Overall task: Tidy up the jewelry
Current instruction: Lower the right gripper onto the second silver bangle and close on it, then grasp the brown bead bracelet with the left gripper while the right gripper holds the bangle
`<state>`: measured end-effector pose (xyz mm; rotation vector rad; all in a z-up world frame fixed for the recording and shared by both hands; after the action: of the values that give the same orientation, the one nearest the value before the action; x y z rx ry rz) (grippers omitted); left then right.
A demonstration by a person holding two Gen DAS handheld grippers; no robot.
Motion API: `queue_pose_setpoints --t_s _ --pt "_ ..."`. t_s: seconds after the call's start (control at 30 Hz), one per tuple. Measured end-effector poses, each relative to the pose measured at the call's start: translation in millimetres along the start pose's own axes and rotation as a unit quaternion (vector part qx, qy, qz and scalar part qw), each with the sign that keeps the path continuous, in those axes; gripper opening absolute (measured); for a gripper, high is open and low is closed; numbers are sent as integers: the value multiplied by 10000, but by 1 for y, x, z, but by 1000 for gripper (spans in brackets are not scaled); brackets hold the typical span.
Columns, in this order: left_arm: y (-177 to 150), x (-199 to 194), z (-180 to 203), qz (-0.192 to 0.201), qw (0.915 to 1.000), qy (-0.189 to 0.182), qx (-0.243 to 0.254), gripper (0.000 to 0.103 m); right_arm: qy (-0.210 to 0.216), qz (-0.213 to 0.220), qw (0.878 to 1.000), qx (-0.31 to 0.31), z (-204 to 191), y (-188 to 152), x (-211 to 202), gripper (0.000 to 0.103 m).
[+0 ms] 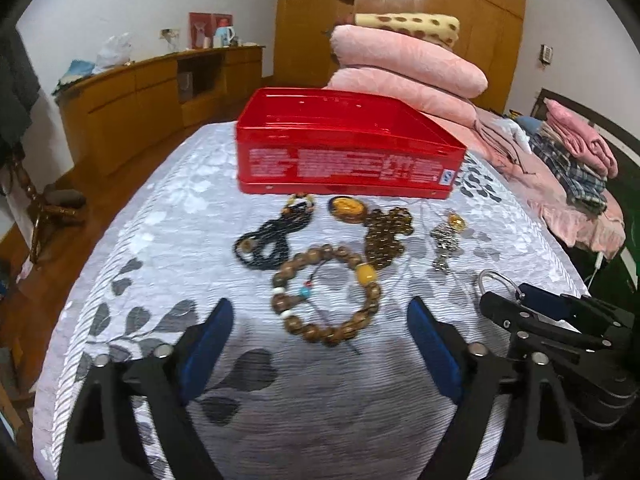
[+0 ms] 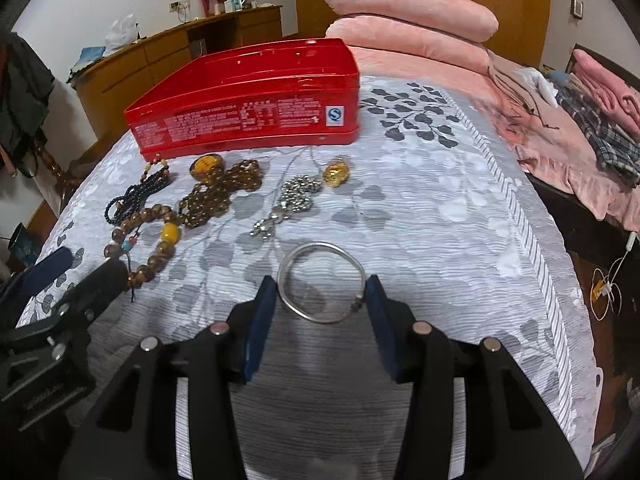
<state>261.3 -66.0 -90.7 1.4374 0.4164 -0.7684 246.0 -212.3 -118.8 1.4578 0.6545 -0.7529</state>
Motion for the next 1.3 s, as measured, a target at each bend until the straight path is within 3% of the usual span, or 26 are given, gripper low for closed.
queue_pose_setpoints --t_s 0.33,0.6,0.67,0.8,0.87,1.3 --pt "1 24 27 -416 9988 -232 137 53 59 33 9999 97 16 0 -1 44" --pt "0 39 34 -690 9972 -191 208 47 181 -7 9997 161 19 -2 4 45" --pt "1 40 33 -698 9973 -109 219 40 198 -10 9997 151 19 -2 4 45" --pt "2 41 29 -678 9976 -49 124 16 201 -44 9997 121 18 -2 7 45" --pt "2 40 26 -663 9977 -95 48 11 187 -52 9998 108 17 -2 7 45" --pt "-2 35 22 -656 9975 -267 -15 11 2 -99 9999 -36 14 -3 10 45"
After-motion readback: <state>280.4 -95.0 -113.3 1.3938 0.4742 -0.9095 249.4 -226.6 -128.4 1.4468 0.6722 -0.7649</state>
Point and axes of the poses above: each gripper's, at about its wrist camera, not at the fingertips, and x roughly the way its jaws point, z to its right, y to its top, the point moved 8 cm from there along x, roughly the way its jaws point, and after that the axes turned 3 degrees about -y, right-handed, at the moved point
